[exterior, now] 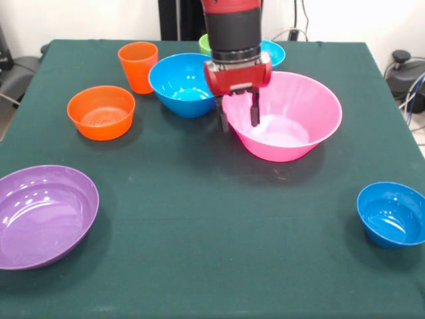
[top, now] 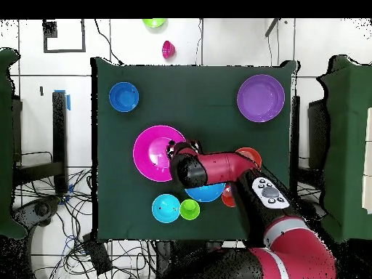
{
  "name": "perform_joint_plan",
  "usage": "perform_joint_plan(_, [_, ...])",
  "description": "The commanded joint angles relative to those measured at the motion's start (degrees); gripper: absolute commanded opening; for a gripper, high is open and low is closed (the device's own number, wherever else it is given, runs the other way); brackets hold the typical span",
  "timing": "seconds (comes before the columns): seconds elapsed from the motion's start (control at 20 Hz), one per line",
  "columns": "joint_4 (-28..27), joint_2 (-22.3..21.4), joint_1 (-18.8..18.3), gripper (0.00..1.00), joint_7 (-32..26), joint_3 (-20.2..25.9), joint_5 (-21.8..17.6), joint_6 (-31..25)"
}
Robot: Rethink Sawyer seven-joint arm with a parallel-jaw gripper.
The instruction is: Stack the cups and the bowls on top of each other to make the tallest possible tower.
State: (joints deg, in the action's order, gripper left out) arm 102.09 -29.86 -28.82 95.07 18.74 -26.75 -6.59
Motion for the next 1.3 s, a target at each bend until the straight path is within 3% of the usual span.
perform_joint_plan(0.05, [-9.3, 2.0, 3.6, 1.00, -3.6, 6.2, -4.9, -2.6])
perform_joint_plan(0.4, [-13.9, 0.7, 4.1, 1.00, -7.8, 8.4, -9.0, -4.7])
perform_joint_plan(0.9, [-13.0, -1.0, 4.5, 1.00, -5.2, 9.2, -8.4, -7.5])
perform_joint_plan(0.95, [-13.2, -0.8, 4.4, 0.00, -5.2, 9.7, -8.1, -8.2])
perform_joint_plan(1.3, [-11.3, -1.7, 3.3, 0.00, -4.9, 10.1, -8.9, -7.2])
